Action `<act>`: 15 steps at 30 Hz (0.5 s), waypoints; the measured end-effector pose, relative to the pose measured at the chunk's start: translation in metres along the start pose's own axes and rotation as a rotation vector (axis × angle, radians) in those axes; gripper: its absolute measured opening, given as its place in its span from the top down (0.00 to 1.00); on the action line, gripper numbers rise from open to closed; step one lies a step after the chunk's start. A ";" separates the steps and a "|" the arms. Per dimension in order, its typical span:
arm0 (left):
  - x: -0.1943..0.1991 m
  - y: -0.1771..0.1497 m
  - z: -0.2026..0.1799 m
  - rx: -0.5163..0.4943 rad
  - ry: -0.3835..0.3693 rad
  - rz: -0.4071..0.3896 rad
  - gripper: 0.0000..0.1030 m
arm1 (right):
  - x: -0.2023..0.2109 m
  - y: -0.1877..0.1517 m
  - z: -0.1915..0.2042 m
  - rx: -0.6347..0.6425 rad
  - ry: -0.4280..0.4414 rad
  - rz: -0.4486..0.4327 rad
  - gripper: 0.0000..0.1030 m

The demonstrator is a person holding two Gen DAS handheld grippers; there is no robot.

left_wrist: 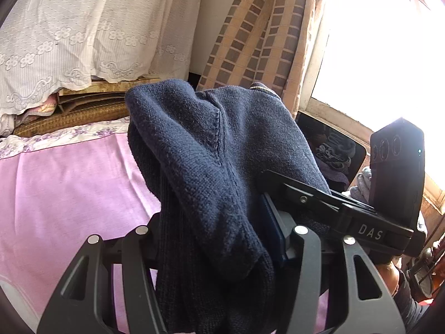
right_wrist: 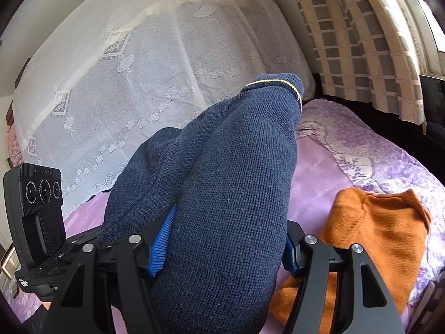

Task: Fold small clothes
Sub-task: 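Lift the navy bundle with both grippers and carry it toward the orange clothes stack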

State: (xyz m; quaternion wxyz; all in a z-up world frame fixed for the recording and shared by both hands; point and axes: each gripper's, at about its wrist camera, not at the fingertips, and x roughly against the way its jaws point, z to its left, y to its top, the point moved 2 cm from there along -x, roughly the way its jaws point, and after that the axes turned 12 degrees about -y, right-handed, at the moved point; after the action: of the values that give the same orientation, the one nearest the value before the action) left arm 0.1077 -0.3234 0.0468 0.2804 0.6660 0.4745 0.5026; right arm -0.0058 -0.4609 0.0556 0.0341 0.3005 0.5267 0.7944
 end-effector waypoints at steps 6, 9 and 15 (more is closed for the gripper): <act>-0.036 0.009 -0.016 -0.049 -0.092 0.038 0.47 | 0.018 -0.002 -0.038 -0.057 -0.099 -0.038 0.36; -0.054 0.010 -0.024 -0.055 -0.139 0.055 0.47 | 0.023 -0.004 -0.054 -0.080 -0.145 -0.046 0.36; -0.086 0.006 -0.037 -0.056 -0.231 0.097 0.47 | 0.034 -0.014 -0.082 -0.118 -0.268 -0.053 0.36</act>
State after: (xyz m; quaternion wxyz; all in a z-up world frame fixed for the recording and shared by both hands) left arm 0.0717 -0.4082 0.0292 0.3271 0.7334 0.3922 0.4487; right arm -0.0792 -0.5094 0.0370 0.1427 0.3874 0.4774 0.7757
